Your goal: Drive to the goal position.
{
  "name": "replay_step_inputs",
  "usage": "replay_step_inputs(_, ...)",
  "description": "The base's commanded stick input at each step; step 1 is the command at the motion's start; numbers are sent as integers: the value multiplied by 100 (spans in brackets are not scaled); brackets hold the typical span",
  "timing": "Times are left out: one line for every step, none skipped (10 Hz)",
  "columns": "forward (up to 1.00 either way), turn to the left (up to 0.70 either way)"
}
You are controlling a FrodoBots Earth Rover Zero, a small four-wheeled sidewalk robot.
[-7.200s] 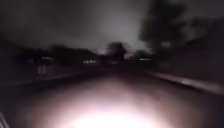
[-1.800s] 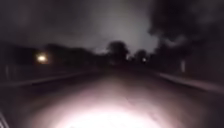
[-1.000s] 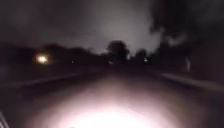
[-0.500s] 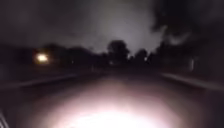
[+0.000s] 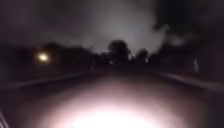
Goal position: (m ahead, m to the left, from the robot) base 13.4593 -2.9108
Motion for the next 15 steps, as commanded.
replay_step_inputs(70,0)
replay_step_inputs(70,0)
replay_step_inputs(70,0)
replay_step_inputs(70,0)
replay_step_inputs(70,0)
replay_step_inputs(70,0)
replay_step_inputs(70,0)
replay_step_inputs(70,0)
replay_step_inputs(70,0)
replay_step_inputs(70,0)
replay_step_inputs(70,0)
replay_step_inputs(70,0)
replay_step_inputs(70,0)
replay_step_inputs(70,0)
replay_step_inputs(70,0)
